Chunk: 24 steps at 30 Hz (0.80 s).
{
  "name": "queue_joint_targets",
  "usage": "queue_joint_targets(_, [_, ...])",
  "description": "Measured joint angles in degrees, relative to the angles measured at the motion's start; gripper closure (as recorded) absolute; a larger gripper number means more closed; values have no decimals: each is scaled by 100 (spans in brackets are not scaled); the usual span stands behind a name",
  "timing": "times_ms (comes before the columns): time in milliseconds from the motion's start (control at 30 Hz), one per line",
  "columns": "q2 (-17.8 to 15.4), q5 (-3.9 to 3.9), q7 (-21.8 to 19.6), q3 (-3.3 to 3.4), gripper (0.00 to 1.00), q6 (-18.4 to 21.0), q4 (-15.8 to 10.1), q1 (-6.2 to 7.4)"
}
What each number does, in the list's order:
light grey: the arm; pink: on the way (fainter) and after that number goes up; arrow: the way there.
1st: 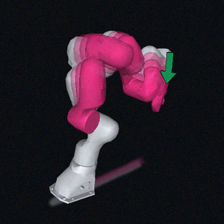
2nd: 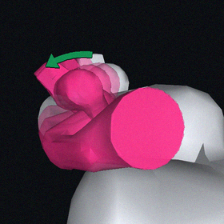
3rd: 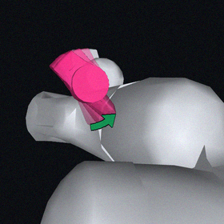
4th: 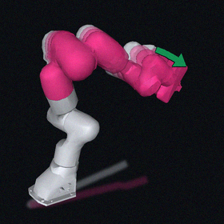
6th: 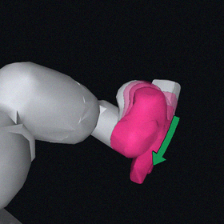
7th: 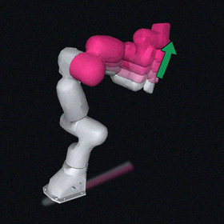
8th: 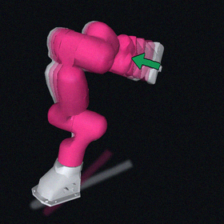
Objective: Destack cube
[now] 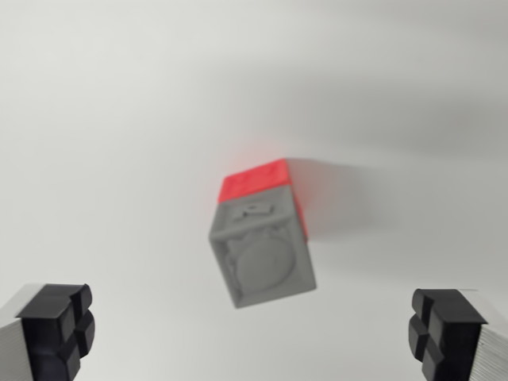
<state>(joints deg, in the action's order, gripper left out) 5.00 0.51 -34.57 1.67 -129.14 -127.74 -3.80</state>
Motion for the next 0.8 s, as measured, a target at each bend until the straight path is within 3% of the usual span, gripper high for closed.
queue_joint_targets(567, [-81, 0, 1405, 35, 0, -1190, -1059, -90])
queue_joint_targets(800, [-62, -49, 2102, 38, 0, -1757, -1503, -152])
